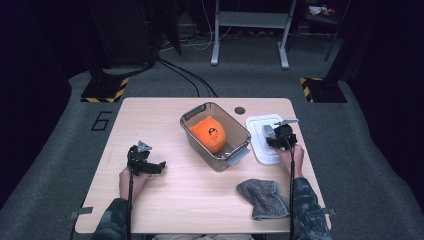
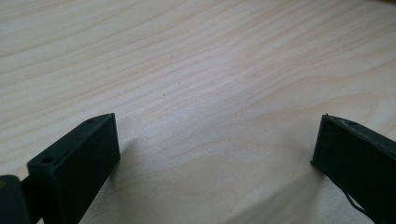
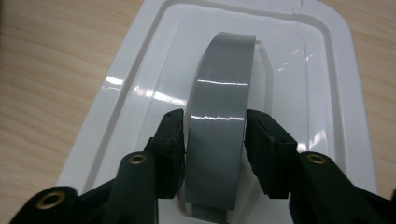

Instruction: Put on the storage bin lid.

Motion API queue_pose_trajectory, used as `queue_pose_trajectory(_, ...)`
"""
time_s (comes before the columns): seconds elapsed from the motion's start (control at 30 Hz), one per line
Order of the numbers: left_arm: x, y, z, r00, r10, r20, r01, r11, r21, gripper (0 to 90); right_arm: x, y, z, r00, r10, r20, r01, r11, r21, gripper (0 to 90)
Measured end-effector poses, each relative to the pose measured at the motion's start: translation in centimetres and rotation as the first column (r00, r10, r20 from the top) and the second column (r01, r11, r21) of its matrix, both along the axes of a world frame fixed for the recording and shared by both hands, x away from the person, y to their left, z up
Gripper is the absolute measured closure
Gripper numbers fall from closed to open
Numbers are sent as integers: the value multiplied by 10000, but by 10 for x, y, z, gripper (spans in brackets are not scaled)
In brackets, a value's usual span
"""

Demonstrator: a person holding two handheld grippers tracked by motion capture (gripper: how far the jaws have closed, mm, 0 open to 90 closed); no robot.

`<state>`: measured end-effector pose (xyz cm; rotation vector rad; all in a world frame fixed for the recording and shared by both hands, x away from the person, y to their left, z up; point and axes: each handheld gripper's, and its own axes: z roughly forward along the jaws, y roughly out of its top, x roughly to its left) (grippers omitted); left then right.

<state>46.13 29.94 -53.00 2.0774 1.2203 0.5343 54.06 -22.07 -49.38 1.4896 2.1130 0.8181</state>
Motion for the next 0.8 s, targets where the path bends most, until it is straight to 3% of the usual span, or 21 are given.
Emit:
queue_pose_trajectory(0.07,0,0,0,10000,25,35,-25,10000,-7,0,1,1,-1,10000,21,-17,-21,9999,-129,645)
queue_pose_trajectory(0.2,0,0,0,10000,0,0,0,10000,0,0,0,0,0,10000,-11,-4,11,10000,-28,661)
queue_pose_trajectory(0.43,0,0,0,10000,23,31,-23,10000,-4,0,-7,-9,8,9999,-124,100,121,9994,311,666)
queue_pose_trajectory(0.8,0,0,0,10000,-19,-15,19,10000,22,0,-25,-22,28,9993,139,349,-163,9975,687,667)
